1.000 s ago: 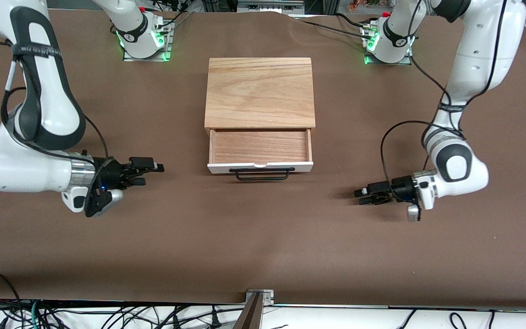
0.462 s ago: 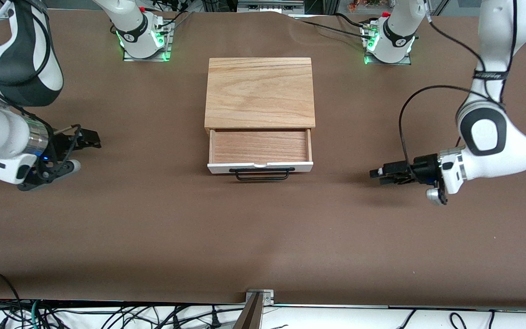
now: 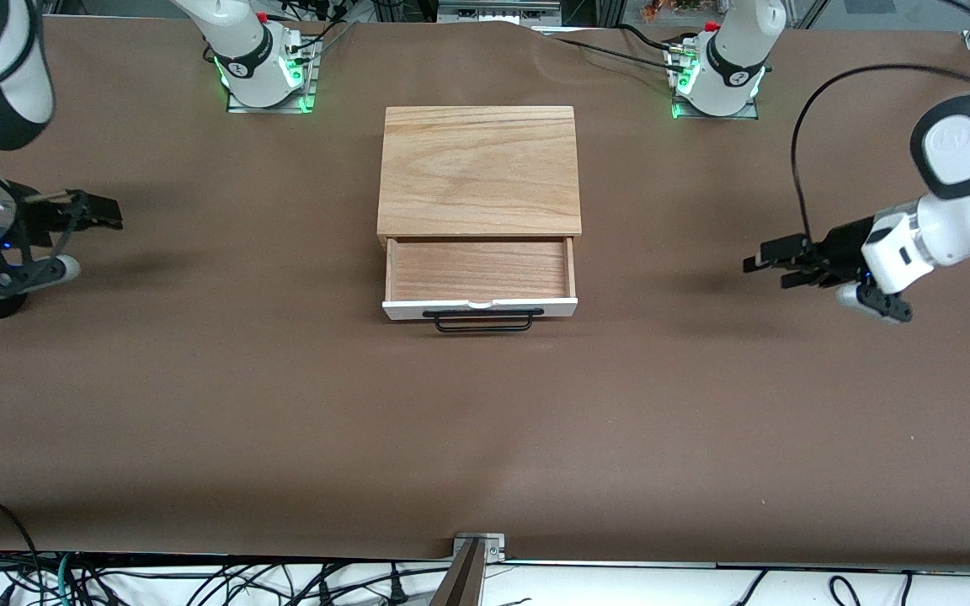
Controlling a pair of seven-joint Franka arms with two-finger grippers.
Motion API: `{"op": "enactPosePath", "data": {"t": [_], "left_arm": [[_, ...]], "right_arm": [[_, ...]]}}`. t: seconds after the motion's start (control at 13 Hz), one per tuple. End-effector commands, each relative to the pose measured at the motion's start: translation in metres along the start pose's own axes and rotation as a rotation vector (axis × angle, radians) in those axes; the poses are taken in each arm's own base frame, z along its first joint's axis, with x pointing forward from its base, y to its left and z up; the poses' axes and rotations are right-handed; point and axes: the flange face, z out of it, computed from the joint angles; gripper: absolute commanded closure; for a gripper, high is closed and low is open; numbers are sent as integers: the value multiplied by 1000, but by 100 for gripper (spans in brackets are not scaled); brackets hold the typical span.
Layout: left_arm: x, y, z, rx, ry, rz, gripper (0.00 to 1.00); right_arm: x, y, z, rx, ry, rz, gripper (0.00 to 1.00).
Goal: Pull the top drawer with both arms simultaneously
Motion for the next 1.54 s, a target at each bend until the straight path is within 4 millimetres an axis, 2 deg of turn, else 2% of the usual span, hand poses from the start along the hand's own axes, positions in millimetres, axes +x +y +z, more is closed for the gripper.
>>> {"op": "enactPosePath", "data": {"t": [0.0, 0.08, 0.15, 0.23, 0.38, 0.54, 0.62, 0.69, 1.15, 1.46], "left_arm": [[-38, 9, -39, 147, -38, -11, 0], [-48, 13, -52, 197, -55, -17, 0], [-57, 16, -65, 252, -62, -20, 0], [-65, 18, -76, 290, -71, -29, 0], [-77, 20, -94, 349, -83, -42, 0], [-87, 23, -112, 386, -99, -52, 0], [-88, 25, -120, 412, -102, -73, 0], [-89, 27, -129, 439, -103, -83, 0], [-99, 33, -139, 449, -78, -141, 0], [-99, 34, -139, 451, -68, -158, 0]], "right_arm": [[-6, 1, -10, 2, 10, 7, 0], [-5, 2, -23, -6, 41, 27, 0], [-4, 3, -29, -29, 87, 48, 0], [-11, 9, -35, -32, 104, 71, 0], [-41, 34, -61, -40, 258, 119, 0], [-76, 25, -39, -1, 252, 165, 0], [-86, 23, -36, 21, 259, 265, 0], [-83, 13, -38, 23, 258, 298, 0], [-86, 21, -38, 30, 251, 270, 0], [-81, 25, -32, 36, 238, 273, 0]]}}
